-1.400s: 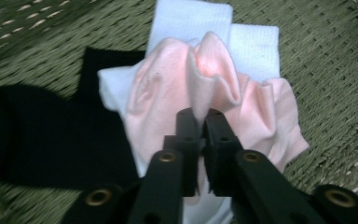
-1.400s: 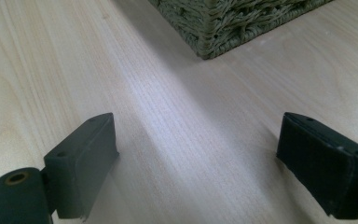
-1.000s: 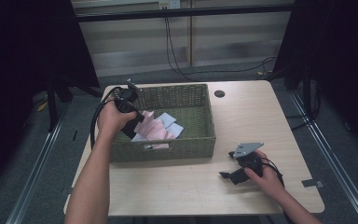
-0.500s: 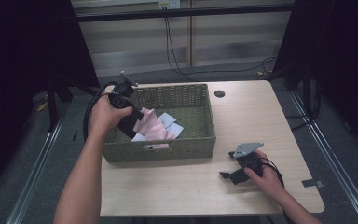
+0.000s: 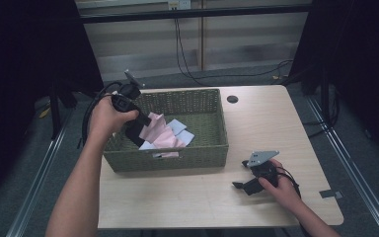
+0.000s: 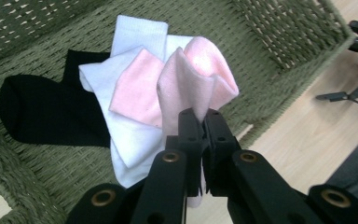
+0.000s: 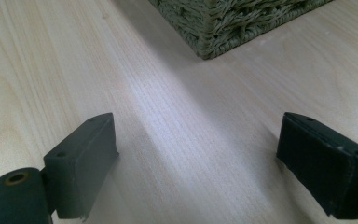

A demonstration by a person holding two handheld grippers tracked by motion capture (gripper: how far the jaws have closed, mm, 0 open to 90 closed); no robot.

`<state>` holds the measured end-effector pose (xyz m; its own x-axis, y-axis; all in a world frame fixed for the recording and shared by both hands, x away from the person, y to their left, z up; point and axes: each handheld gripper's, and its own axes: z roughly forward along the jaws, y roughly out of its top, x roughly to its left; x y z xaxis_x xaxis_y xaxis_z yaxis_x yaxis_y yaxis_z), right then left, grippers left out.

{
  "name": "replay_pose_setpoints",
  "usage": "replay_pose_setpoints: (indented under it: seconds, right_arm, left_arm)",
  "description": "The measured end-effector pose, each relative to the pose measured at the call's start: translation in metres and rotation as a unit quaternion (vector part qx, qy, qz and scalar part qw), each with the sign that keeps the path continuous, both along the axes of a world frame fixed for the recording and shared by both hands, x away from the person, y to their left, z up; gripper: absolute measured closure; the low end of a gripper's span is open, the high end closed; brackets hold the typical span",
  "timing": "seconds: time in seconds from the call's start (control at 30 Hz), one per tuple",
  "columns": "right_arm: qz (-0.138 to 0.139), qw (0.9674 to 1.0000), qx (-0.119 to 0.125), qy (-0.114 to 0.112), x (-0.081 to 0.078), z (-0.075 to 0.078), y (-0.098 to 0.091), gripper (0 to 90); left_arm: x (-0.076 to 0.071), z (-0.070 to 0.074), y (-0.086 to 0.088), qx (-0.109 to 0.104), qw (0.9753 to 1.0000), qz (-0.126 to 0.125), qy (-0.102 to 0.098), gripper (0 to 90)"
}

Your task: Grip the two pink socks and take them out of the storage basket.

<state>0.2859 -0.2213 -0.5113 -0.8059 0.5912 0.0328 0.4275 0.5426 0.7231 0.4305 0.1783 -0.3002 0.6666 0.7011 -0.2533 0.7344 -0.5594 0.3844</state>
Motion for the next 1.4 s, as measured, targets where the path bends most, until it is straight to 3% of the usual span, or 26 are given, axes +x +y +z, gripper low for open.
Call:
replay_pose_setpoints:
  seconds: [0.6,1.4]
  right_arm:
    - [0.000,1.0000,0.000,0.000,0.000,0.000,0.000,11.0]
    - [0.000,1.0000,0.000,0.000,0.000,0.000,0.000,11.0]
  left_arm:
    - [-0.014,0.018,-0.007,-0.007,0.9997,-0.024,0.001,87.1]
    - [-0.034,0.021,-0.005,-0.014,0.9989,-0.044,0.002,87.1]
